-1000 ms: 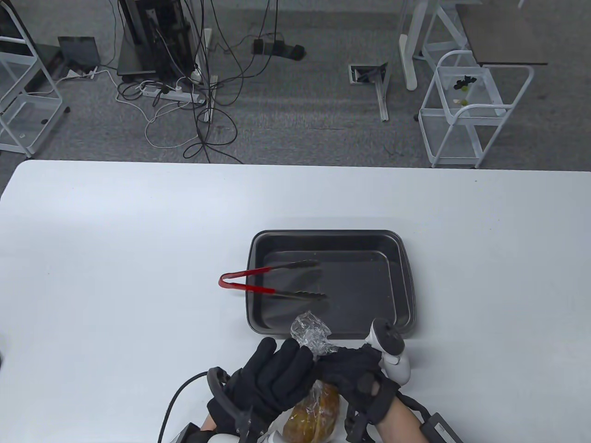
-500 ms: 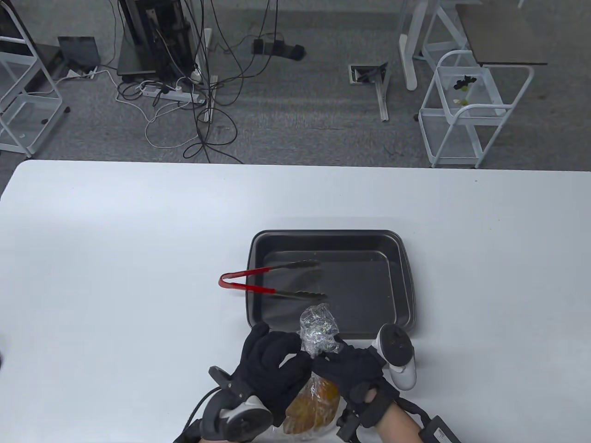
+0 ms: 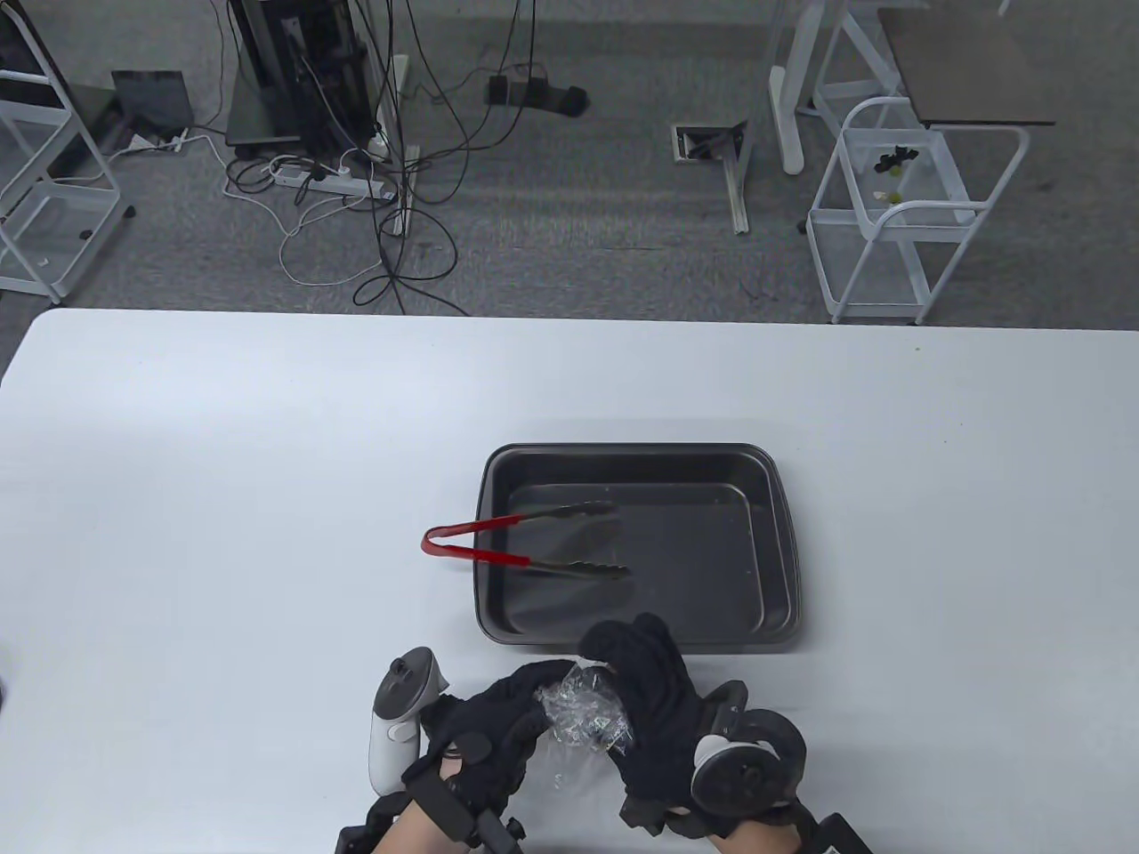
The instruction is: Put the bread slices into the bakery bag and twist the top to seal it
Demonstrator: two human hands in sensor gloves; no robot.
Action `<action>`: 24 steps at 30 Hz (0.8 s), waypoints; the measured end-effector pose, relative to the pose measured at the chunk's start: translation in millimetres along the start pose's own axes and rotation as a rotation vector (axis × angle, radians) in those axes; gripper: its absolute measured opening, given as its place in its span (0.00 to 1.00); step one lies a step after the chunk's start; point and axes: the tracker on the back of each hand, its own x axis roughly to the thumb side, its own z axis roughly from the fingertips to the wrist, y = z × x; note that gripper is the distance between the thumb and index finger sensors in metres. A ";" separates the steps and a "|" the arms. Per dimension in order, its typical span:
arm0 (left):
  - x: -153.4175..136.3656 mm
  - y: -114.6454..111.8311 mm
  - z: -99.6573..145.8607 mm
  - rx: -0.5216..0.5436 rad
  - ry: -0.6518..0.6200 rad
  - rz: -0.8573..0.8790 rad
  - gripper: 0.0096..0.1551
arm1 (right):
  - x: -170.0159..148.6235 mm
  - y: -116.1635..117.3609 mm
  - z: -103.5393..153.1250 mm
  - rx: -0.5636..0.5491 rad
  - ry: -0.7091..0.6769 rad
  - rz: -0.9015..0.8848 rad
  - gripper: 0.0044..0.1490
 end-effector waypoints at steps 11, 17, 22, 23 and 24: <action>14.8 7.1 -1.1 0.015 -0.110 -0.343 0.23 | 0.8 8.6 2.3 0.020 -0.023 0.022 0.33; 42.9 -19.9 19.3 0.419 -0.351 -1.300 0.41 | -23.1 -8.0 4.5 -0.045 0.130 -0.095 0.33; 46.9 -35.3 23.7 0.577 -0.382 -1.789 0.43 | -41.8 -19.8 5.1 -0.054 0.231 -0.202 0.33; 46.0 -34.9 22.6 0.583 -0.380 -1.817 0.43 | -45.8 -23.2 5.0 -0.066 0.264 -0.228 0.33; 45.1 -33.5 21.2 0.590 -0.371 -1.825 0.43 | -48.5 -27.3 4.8 -0.073 0.292 -0.236 0.33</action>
